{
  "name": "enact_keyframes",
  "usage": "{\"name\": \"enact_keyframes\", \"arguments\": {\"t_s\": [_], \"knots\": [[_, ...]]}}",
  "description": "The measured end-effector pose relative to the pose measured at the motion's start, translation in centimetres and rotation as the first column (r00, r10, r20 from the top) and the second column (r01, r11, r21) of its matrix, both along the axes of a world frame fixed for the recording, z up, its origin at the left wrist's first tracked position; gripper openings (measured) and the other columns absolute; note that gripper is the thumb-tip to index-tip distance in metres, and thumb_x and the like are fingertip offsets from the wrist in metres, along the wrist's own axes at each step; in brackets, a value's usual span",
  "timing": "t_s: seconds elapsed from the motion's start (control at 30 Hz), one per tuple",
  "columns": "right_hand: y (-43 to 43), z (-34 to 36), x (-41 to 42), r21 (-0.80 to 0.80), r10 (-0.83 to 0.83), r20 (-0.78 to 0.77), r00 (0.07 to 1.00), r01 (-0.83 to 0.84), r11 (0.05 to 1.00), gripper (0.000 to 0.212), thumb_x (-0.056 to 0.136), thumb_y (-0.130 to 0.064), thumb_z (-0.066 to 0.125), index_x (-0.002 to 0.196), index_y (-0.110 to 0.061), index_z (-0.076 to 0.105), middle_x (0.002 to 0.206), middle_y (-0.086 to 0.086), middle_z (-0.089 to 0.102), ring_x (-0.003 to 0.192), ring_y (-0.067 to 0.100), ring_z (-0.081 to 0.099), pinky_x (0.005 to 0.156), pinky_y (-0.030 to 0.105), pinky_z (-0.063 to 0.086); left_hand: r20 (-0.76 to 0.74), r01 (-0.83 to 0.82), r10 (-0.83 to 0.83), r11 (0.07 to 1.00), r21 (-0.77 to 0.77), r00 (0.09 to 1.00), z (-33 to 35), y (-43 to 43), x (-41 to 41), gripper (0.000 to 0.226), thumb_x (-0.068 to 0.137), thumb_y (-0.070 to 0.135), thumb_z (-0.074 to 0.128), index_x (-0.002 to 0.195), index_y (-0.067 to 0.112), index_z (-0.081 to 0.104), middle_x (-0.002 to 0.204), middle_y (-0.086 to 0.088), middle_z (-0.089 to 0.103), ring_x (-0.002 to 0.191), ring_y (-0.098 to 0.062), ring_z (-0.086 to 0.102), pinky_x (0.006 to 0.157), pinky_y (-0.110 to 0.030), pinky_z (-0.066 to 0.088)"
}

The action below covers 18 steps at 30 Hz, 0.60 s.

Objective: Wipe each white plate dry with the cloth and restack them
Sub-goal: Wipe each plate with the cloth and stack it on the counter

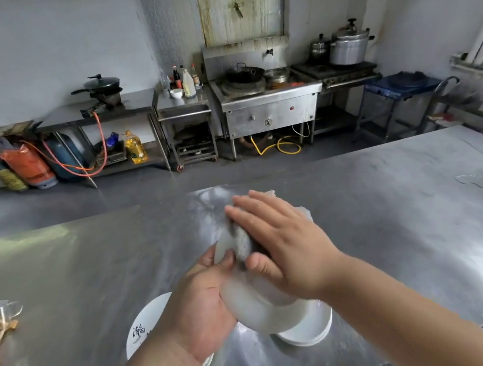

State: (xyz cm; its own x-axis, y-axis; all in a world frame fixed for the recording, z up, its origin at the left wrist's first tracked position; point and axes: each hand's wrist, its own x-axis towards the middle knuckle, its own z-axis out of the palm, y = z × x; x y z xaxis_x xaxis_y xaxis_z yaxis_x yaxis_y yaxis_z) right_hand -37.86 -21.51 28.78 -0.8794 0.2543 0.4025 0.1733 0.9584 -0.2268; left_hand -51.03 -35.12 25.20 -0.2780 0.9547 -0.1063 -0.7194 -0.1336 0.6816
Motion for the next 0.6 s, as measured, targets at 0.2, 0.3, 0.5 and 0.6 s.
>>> {"name": "enact_keyframes", "arguments": {"t_s": [0.2,0.3,0.5,0.6], "knots": [[-0.6,-3.1,2.3,-0.266,-0.144,-0.031,0.989,0.131,0.955,0.088,0.100,-0.074,0.008,0.166,-0.016,0.006,0.175,-0.003,-0.003,0.161,0.017,-0.010,0.131,0.045,0.010,-0.048,-0.089,0.087,0.996,-0.023,0.995,1.0,-0.3,-1.8,0.042,0.096,0.017,0.064,0.134,0.001,0.068,0.141,-0.028,0.064,0.131,-0.043,0.063,0.098,-0.051,0.058],[-0.4,-2.9,2.4,-0.160,-0.082,-0.030,0.996,0.076,0.984,0.085,0.102,-0.073,0.012,0.166,-0.016,0.014,0.175,-0.003,0.004,0.162,0.023,-0.006,0.130,0.049,0.015,-0.076,-0.005,0.000,0.998,-0.063,0.997,1.0,-0.4,-1.4,0.044,0.098,0.017,0.061,0.139,0.001,0.064,0.142,-0.030,0.062,0.130,-0.043,0.064,0.100,-0.051,0.057],[1.0,-2.0,2.1,-0.458,-0.143,-0.194,0.971,0.040,0.888,0.086,0.100,-0.074,0.015,0.165,-0.017,0.019,0.174,-0.007,0.008,0.160,0.008,0.007,0.130,0.037,0.014,-0.035,-0.178,0.178,0.984,0.021,0.983,2.6,1.0,-1.8,0.027,0.094,0.013,0.057,0.102,0.010,0.083,0.119,-0.019,0.077,0.110,-0.030,0.076,0.084,-0.044,0.064],[-3.2,-5.1,2.0,-0.561,-0.239,-0.291,0.926,0.037,0.827,0.082,0.104,-0.068,0.023,0.166,-0.017,0.008,0.175,-0.011,-0.006,0.161,0.009,-0.002,0.128,0.025,0.007,-0.009,-0.261,0.261,0.965,0.015,0.965,3.1,1.4,-1.8,0.036,0.096,0.023,0.053,0.117,0.009,0.079,0.125,-0.020,0.075,0.115,-0.033,0.074,0.087,-0.047,0.063]]}}
